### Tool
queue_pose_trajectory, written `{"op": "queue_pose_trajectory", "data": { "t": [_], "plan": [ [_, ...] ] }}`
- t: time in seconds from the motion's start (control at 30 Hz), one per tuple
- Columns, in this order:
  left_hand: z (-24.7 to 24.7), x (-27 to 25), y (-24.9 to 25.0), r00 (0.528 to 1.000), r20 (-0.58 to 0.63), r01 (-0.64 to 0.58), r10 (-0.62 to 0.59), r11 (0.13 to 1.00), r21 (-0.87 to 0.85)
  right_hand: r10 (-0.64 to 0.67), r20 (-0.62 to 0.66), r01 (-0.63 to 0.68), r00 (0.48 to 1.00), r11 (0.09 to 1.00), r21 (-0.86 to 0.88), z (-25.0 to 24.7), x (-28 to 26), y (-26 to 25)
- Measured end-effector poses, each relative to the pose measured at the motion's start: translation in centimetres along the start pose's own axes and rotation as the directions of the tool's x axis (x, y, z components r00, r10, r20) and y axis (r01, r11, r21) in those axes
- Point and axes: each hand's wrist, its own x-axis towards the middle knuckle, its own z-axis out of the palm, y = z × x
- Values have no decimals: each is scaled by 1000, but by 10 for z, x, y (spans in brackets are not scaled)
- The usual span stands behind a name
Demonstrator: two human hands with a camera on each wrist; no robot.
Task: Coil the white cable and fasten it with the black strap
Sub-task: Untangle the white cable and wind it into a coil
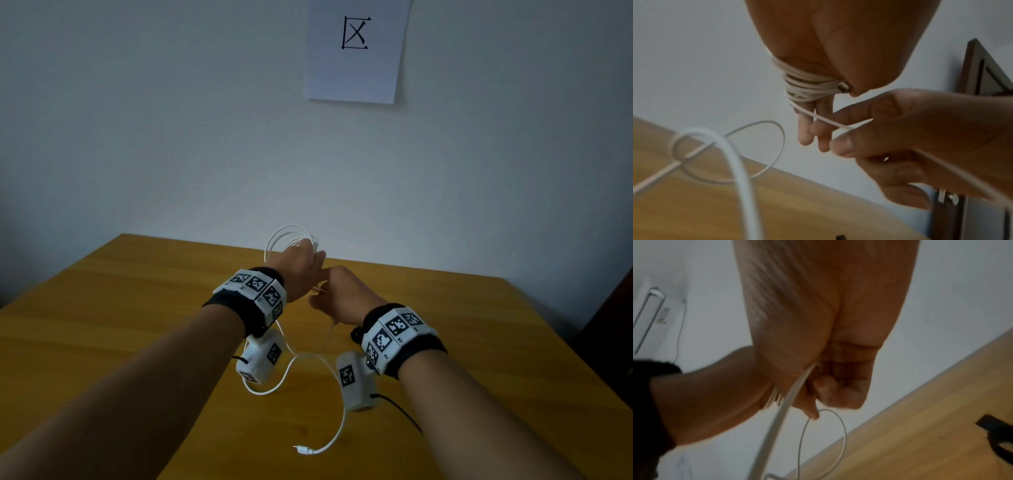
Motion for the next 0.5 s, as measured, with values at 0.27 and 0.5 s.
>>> {"op": "queue_pose_trajectory", "data": {
  "t": [0.27, 0.5],
  "plan": [
    [-2, -7, -17, 999, 43, -6, -8, 952, 305, 136, 113, -171, 984, 894, 414, -1, -2, 0],
    [-8, -10, -19, 999, 9, 40, -48, 920, 390, 120, 111, -155, 987, 902, 402, -7, -1, 2]
  ]
}}
